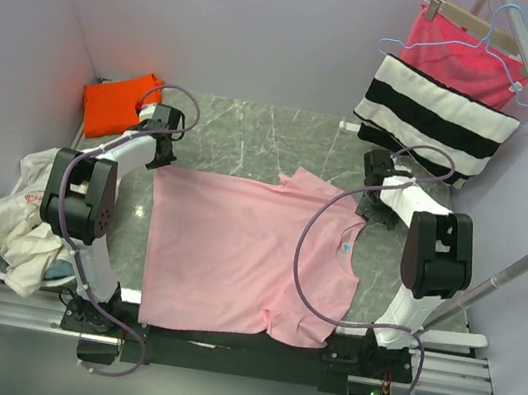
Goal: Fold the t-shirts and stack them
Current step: Grap the side of the flattened tshirt furthest away from the robot with both arms
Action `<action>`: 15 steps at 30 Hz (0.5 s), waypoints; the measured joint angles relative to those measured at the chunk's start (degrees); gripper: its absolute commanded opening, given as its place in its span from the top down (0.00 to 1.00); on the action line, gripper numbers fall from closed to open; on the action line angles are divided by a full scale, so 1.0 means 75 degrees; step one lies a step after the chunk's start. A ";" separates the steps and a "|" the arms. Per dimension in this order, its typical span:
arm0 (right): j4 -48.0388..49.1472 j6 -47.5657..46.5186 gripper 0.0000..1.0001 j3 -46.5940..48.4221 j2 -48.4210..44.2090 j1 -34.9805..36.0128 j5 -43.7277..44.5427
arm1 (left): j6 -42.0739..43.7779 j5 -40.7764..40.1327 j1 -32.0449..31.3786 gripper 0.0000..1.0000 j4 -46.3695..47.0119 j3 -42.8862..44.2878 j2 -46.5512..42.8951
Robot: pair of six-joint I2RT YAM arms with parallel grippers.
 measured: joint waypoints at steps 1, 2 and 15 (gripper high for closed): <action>-0.0052 -0.0017 0.26 -0.0012 0.0026 -0.0026 0.0012 | 0.0003 0.0000 0.0012 0.99 -0.0006 0.0000 0.0000; -0.0067 -0.0009 0.26 -0.0009 0.0023 -0.0044 0.0009 | 0.0003 0.0012 0.0023 0.99 -0.0006 0.0000 0.0000; 0.0973 -0.0699 0.25 0.2092 0.0498 0.0047 -0.2777 | 0.0047 0.0233 0.0035 0.99 -0.0041 0.0149 0.0181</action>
